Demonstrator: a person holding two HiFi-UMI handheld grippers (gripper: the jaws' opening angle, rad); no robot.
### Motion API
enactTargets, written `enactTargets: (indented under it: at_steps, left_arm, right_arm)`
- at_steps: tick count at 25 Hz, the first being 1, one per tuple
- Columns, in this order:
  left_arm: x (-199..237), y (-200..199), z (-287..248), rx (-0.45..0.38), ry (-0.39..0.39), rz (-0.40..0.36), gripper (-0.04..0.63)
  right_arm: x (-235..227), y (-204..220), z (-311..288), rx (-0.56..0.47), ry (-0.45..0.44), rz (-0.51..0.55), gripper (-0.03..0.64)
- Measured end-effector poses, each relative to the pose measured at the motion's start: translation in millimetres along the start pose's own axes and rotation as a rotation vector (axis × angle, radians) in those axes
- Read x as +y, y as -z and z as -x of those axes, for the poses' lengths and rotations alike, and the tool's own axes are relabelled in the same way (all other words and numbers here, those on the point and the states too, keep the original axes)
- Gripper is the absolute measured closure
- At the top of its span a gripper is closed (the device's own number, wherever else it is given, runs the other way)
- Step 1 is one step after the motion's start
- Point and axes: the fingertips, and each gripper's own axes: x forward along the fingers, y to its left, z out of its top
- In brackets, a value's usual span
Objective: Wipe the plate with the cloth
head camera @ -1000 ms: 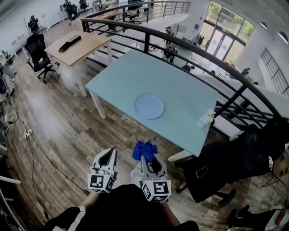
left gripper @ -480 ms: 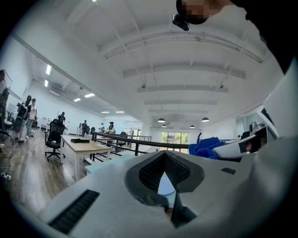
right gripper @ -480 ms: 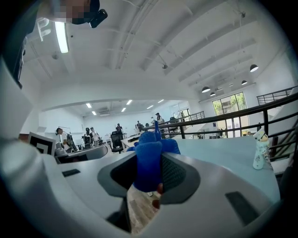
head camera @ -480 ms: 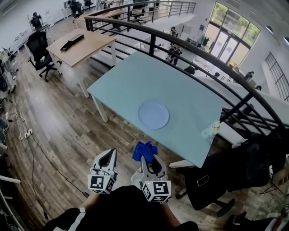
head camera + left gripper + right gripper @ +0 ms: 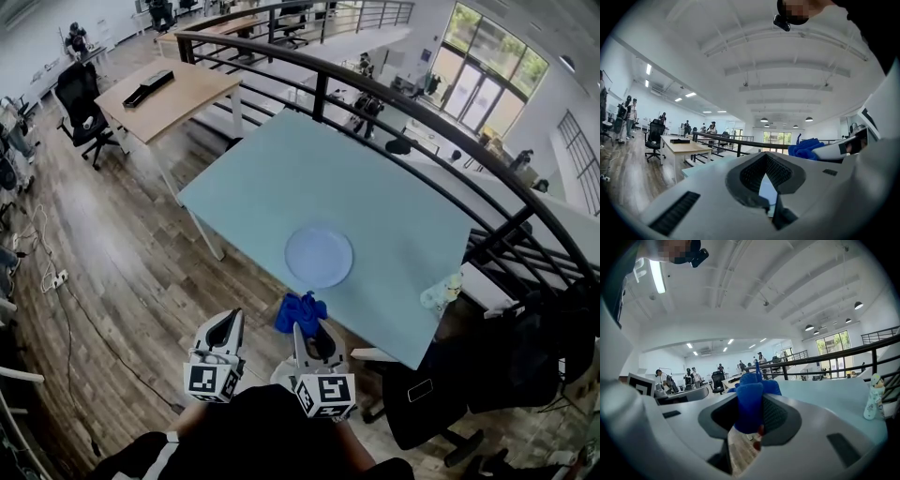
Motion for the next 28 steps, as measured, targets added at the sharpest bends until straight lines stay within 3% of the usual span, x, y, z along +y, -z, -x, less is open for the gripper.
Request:
enactTargets:
  at_steps: [12, 28]
  left_arm:
    - [-15, -11, -87, -0.036, -0.001, -0.017, 0.594]
    - [-49, -4, -156, -0.017, 0.101, -0.019, 0.594]
  right_arm:
    - [-56, -39, -56, -0.033, -0.027, 0.026, 0.499]
    - [-124, -37, -65, -0.057, 0.091, -0.040, 0.499]
